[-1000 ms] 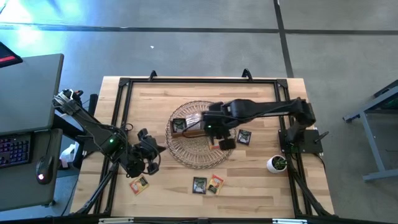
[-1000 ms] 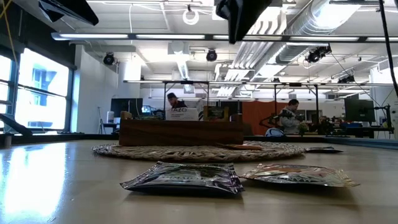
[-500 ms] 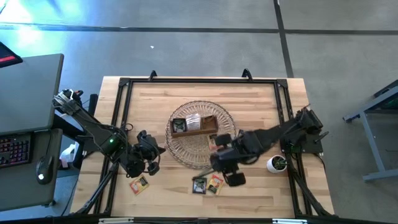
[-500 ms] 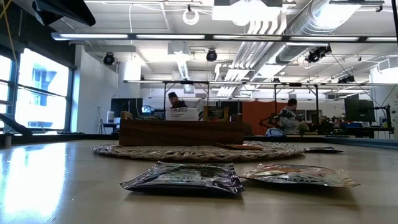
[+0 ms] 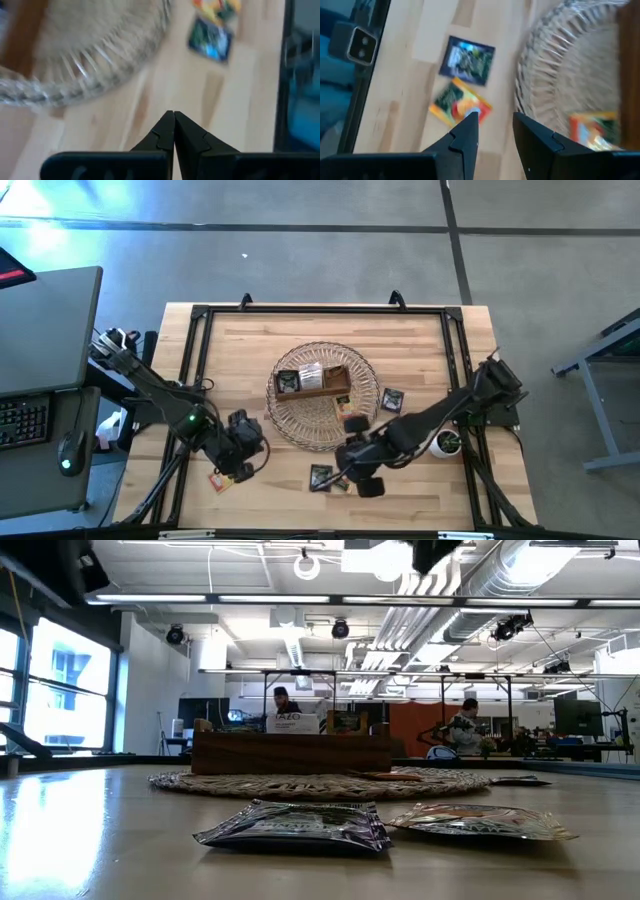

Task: Pick & Place Tea
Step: Put the yellow tea bag into the right section of the brown wooden organizer

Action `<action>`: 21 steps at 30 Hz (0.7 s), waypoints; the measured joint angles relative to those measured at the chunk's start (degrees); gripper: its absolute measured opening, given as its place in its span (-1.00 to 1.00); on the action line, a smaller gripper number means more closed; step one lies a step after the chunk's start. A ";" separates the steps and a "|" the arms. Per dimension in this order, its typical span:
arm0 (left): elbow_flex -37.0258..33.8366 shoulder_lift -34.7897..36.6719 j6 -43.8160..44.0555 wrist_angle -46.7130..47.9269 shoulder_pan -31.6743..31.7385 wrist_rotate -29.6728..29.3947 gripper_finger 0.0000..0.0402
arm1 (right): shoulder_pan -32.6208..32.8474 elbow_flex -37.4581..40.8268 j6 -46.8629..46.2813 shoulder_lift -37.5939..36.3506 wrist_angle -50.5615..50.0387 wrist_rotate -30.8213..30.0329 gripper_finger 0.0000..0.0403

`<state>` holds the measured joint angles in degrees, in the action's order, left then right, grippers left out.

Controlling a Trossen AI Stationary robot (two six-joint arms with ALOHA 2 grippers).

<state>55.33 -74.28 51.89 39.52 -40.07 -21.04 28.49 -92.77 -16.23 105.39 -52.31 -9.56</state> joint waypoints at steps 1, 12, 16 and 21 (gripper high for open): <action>0.00 -0.04 -0.78 0.70 0.00 1.98 -0.94 | 0.08 2.40 -0.06 0.01 3.75 0.88 -0.41; 0.02 -1.51 -8.44 18.55 2.89 13.07 -0.34 | 0.40 20.39 -0.34 0.04 33.80 12.11 -0.41; 0.03 -5.05 -14.25 19.24 4.31 21.17 -0.21 | 0.57 23.85 -0.31 0.04 39.30 11.97 -0.41; 0.04 -12.16 -18.42 18.94 4.04 31.73 -0.19 | 0.57 26.14 1.17 0.04 40.92 11.62 -0.41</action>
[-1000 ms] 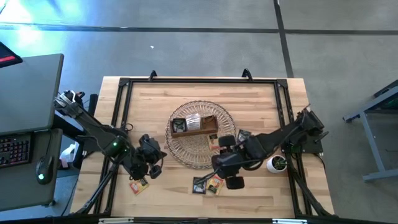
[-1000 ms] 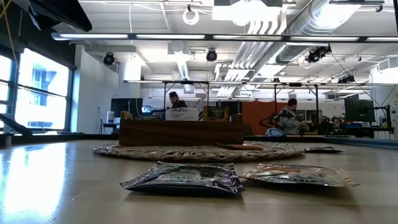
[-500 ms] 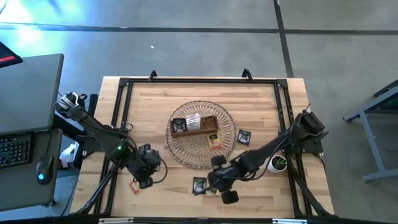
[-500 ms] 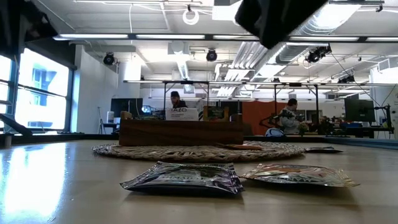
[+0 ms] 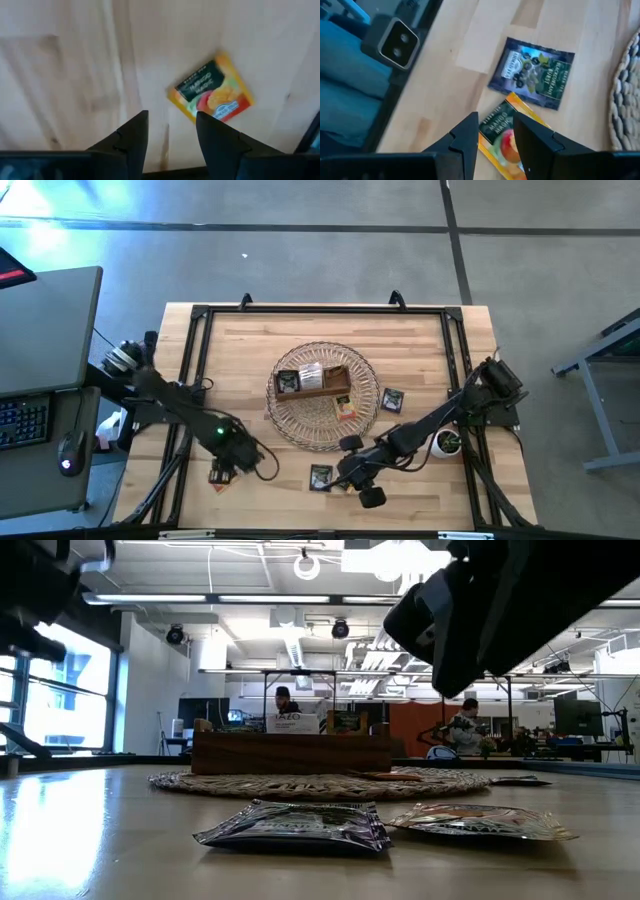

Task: Pick & Place Tea
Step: Put the yellow tea bag into the right section of the brown wooden organizer

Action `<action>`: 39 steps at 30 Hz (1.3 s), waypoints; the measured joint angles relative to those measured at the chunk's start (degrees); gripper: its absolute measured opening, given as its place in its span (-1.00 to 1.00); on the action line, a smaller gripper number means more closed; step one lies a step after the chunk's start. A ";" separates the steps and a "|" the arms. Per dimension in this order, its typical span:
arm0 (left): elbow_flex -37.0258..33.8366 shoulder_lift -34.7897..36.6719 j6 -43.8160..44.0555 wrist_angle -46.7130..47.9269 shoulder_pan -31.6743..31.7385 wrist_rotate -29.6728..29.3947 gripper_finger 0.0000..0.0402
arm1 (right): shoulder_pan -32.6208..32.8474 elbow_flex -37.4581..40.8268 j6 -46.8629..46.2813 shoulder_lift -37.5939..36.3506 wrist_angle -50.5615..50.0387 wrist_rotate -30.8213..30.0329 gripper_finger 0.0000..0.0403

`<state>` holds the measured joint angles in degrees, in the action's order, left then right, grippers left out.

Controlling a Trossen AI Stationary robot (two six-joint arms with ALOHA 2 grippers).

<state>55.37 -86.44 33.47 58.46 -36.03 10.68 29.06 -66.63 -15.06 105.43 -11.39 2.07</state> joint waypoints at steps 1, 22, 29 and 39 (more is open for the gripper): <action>0.00 -1.60 -0.59 -0.02 -0.04 1.50 -0.19 | -0.01 0.13 0.75 0.00 -0.14 -0.23 -0.41; 0.22 -16.37 2.59 -5.35 -1.11 3.49 -0.19 | -0.20 0.11 7.38 -0.02 0.97 -0.38 -0.41; 0.28 -16.36 23.54 -6.56 -1.11 0.86 -0.19 | -0.17 0.11 8.06 -0.02 0.98 -0.55 -0.41; 6.91 -16.99 34.64 -8.55 -1.09 -7.29 -0.19 | -0.20 0.10 8.06 -0.04 1.44 -0.57 -0.41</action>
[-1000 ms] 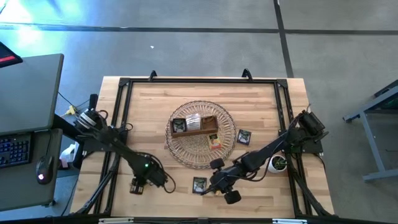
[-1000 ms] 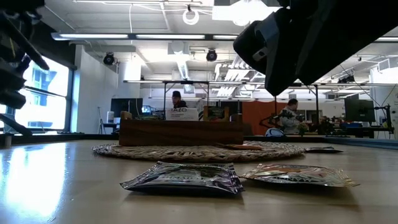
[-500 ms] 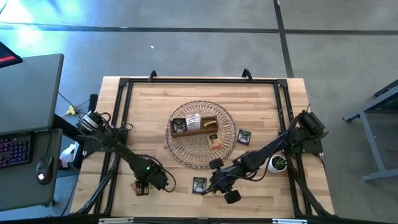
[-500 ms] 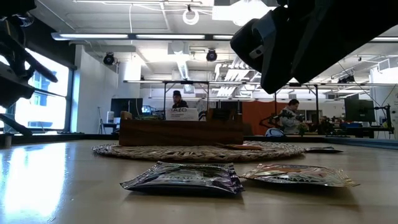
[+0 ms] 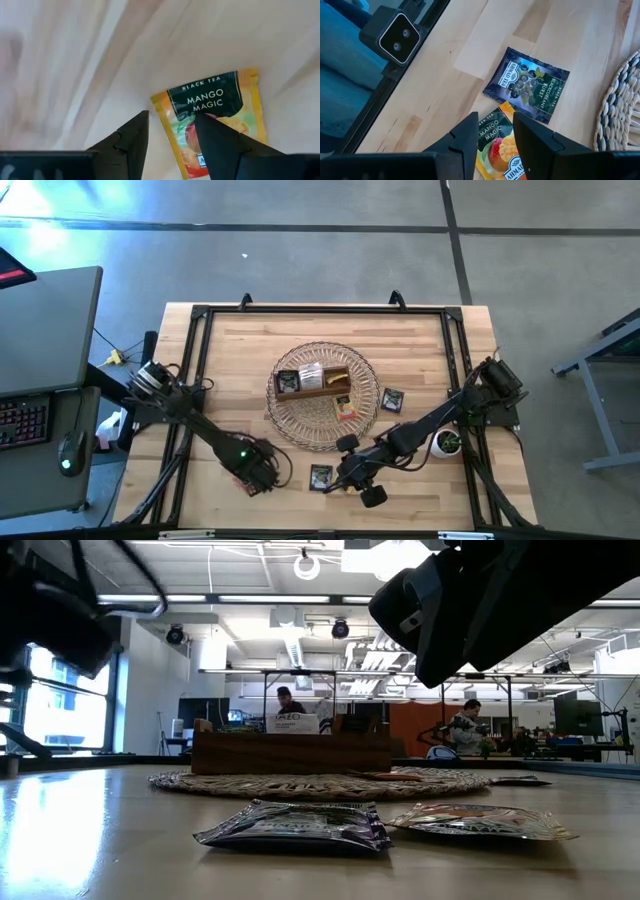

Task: Pick & Place Tea
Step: Put the yellow tea bag into the right section of the brown wooden organizer

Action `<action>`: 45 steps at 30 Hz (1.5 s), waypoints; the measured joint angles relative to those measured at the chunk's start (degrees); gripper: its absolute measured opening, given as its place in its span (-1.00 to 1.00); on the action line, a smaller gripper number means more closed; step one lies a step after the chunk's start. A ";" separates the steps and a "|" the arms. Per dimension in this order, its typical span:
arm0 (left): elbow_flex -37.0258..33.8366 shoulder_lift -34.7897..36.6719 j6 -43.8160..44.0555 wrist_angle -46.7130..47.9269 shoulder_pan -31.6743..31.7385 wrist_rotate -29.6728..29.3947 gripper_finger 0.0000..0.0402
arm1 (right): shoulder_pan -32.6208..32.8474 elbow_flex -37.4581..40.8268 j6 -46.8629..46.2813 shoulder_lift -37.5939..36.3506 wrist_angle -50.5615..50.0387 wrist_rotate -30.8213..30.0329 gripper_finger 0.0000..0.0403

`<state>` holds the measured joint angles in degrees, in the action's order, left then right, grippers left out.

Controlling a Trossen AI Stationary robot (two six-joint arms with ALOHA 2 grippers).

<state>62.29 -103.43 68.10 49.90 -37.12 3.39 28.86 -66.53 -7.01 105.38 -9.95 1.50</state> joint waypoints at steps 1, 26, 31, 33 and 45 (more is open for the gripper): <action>1.06 -0.05 -0.95 -0.06 0.00 -1.83 -0.19 | 0.00 0.00 0.00 0.00 0.01 0.00 -0.41; 4.26 0.10 -25.28 -3.72 0.09 -17.49 -0.19 | 0.02 -0.02 -0.42 -0.02 0.37 0.02 -0.41; 4.32 0.15 -27.81 -3.07 0.02 -12.82 -0.19 | 0.02 -0.02 -0.42 -0.02 0.37 0.02 -0.41; 4.34 0.19 -28.02 -3.09 0.00 -11.78 -0.19 | 0.00 -0.02 -0.42 -0.02 0.37 0.02 -0.41; -1.98 0.65 -26.02 -8.17 0.02 -13.24 -0.19 | 0.01 -0.02 -0.14 -0.02 0.39 0.02 -0.41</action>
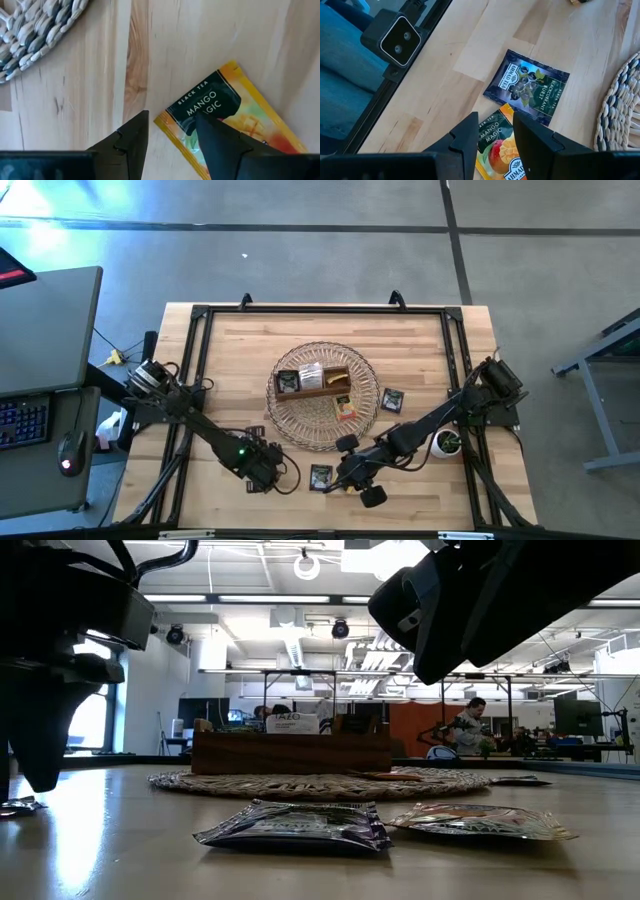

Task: Pick & Place Tea
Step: Put the yellow tea bag into the right section of the brown wooden organizer

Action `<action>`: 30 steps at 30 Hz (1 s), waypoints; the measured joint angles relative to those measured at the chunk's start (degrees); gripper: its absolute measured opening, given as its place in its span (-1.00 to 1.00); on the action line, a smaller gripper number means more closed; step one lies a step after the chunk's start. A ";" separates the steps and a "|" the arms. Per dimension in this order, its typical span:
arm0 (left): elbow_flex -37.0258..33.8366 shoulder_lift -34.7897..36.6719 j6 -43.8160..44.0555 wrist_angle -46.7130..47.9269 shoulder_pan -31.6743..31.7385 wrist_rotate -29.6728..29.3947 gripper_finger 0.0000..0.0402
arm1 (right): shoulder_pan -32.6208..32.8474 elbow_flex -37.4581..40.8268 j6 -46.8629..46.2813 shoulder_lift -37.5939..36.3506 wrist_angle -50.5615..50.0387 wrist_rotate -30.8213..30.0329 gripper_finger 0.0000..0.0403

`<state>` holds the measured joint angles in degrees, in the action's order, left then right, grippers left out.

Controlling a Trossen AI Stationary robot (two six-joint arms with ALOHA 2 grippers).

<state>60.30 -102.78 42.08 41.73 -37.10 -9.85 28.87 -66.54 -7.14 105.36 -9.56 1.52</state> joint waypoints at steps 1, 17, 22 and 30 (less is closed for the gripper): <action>-0.23 -0.01 0.08 -0.41 0.01 0.02 -0.19 | 0.01 0.00 0.10 0.00 0.00 0.00 -0.41; -2.90 -2.25 -2.73 -9.35 2.76 8.17 -0.19 | 0.01 -0.02 0.12 0.00 0.59 0.02 -0.41; -3.16 -1.66 -2.38 -8.91 4.37 10.96 -0.39 | 0.03 -0.02 0.12 0.00 0.78 0.05 -0.41; -2.92 -1.63 0.21 -7.65 6.01 12.23 -0.95 | 0.03 -0.02 -0.14 0.00 0.56 0.26 -0.41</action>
<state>57.39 -104.41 42.29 34.09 -31.09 2.38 28.91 -66.57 -7.28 105.36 -9.01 1.78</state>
